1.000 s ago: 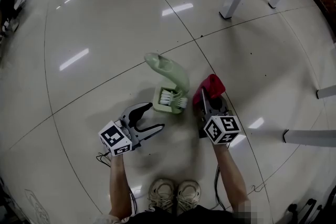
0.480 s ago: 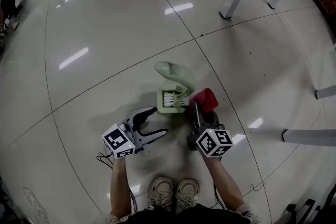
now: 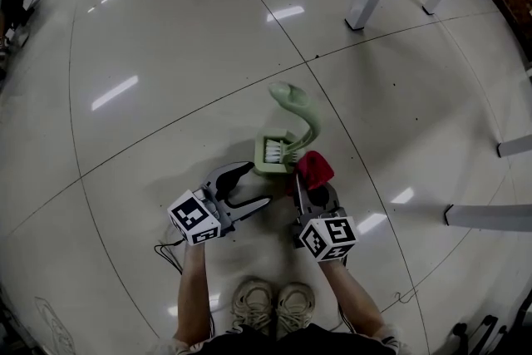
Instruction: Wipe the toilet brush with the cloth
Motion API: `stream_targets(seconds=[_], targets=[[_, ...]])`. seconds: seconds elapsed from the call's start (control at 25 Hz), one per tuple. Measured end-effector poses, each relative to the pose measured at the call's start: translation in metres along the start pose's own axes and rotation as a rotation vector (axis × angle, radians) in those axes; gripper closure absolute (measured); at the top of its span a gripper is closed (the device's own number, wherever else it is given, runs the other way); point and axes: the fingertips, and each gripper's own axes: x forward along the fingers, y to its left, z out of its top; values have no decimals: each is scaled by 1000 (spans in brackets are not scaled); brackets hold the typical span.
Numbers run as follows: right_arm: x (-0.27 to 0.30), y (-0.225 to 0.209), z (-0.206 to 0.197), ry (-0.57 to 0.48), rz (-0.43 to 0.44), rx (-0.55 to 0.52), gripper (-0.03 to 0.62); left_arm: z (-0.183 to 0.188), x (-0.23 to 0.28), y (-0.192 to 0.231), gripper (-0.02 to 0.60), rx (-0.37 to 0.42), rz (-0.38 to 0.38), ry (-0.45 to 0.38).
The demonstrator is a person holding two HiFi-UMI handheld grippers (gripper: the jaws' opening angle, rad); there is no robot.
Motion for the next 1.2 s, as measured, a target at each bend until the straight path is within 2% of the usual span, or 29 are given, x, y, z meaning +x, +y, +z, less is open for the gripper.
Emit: stream_targets(seconds=[0.2,0.4,0.56,0.8,1.2], targets=[[20,-17,16,-16,-39,-126,563,6,18,12,259,15,-8,6],[1,-26,23,-40,-96,-123,563,4,23,5,259,10,-32,9],[-6,-8,8,-8,-58,-176,563,-4,22,3,259,6,-35,34],[-1,12,1,10,-6,-214,563,6,18,-2,259,27,-33,25],[8,31,-5,21,12,-259,563,10,-20,3,259,16,45,4]])
